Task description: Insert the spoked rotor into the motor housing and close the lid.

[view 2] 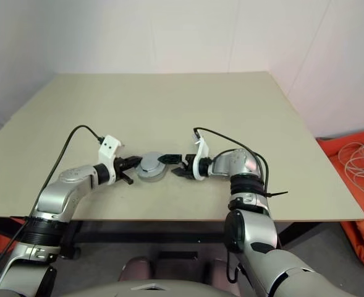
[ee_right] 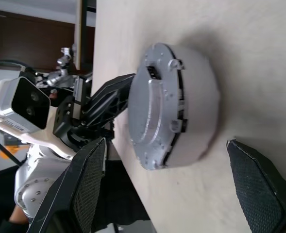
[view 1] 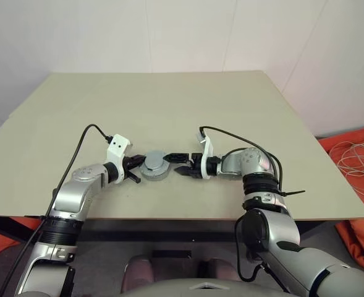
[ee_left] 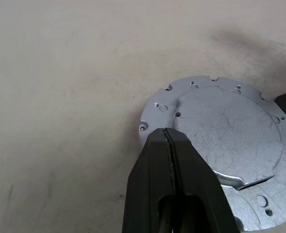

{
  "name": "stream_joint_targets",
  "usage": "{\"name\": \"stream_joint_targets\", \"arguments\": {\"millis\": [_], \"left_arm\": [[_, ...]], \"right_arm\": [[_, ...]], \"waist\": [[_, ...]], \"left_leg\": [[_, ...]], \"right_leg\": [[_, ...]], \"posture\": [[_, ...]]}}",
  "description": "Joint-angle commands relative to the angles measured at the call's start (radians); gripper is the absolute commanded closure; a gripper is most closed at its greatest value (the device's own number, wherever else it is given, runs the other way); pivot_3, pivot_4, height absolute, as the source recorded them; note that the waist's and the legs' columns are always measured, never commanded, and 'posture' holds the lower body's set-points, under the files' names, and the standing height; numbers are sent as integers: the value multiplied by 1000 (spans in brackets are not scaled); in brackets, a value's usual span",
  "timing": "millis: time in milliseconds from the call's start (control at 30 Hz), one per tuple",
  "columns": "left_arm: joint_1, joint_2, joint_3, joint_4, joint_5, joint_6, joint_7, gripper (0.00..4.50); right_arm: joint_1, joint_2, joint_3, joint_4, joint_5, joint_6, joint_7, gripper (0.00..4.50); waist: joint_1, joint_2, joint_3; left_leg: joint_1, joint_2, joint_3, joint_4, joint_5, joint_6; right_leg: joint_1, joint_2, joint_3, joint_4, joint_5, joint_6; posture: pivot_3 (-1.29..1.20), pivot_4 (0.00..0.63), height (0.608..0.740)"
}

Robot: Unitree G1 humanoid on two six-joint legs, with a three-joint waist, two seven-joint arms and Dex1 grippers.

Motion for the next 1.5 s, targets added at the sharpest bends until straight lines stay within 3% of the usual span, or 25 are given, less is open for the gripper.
{"name": "stream_joint_targets", "arguments": {"millis": [33, 233, 267, 367, 600, 833, 1000, 1067, 1167, 1333, 1500], "left_arm": [[17, 7, -13, 21, 9, 32, 0, 4500], [14, 9, -11, 23, 7, 35, -1, 4500], [14, 9, -10, 22, 7, 36, -1, 4500], [11, 8, -8, 24, 6, 37, -1, 4500], [13, 5, -5, 22, 5, 44, -4, 4500], [10, -30, 40, 18, -37, 60, 14, 4500], [-22, -134, 222, -4, -190, 152, 92, 4500], [-47, -177, 365, 1, -311, 213, 152, 4500], [-47, -181, 532, 25, -426, 253, 223, 4500], [17, -164, 684, 33, -584, 326, 243, 4500], [119, -184, 721, -42, -791, 434, 198, 3328]], "right_arm": [[-27, 18, -11, -7, 41, 6, -22, 11], [-34, 32, -23, 2, 64, 0, -46, 11], [-36, 31, -27, 6, 67, -3, -49, 188], [-36, 21, -24, 5, 73, 0, -47, 943], [-32, 32, -24, -10, 85, 11, -56, 3335], [-44, 38, -31, -7, 106, 9, -63, 3340], [-54, 35, -44, -15, 126, 21, -68, 3340], [-58, 28, -48, -20, 135, 28, -59, 3340], [-64, 21, -56, -29, 143, 39, -54, 3340], [-75, -2, -65, -21, 155, 43, -48, 3340], [-95, -17, -83, -9, 172, 45, -55, 3340]], "waist": [[0, 0, 0], [0, 0, 0], [0, 0, 0], [0, 0, 0], [0, 0, 0], [0, 0, 0], [0, 0, 0], [0, 0, 0], [-4, -1, 1], [2, -1, 1], [8, -2, 2]], "left_leg": [[0, 0, 0, 0, 0, 0], [0, 0, 0, -1, 0, 0], [0, 0, 0, -1, 0, 0], [0, 0, 0, -2, 0, 0], [-1, -1, 0, -4, 1, -1], [-1, -1, 0, -6, 2, -4], [-3, -1, 0, -5, 3, -4], [-4, 0, 0, -5, 3, -5], [-10, 0, 0, -5, 3, -5], [-12, 0, 0, -6, 2, -4], [-13, 0, 0, -6, 2, -4]], "right_leg": [[0, 0, 0, 0, 0, 0], [-1, 0, 0, -1, 0, 0], [-1, 0, 0, -1, 0, 0], [-1, 0, 0, -1, 0, 0], [-3, 0, 0, -1, 0, 0], [-3, 0, 0, -2, 0, 0], [-5, 0, -1, -2, 0, 0], [-6, 0, -1, -2, 0, 0], [-10, 1, -2, -2, 0, 0], [-11, 1, -2, -4, 0, 0], [-12, 1, -2, -4, 1, -2]], "posture": [[0, 0, 740], [0, 0, 740], [0, 0, 740], [0, 0, 740], [0, 0, 740], [0, 0, 740], [0, 0, 740], [0, 0, 740], [0, 0, 740], [0, 0, 740], [0, 0, 740]]}}
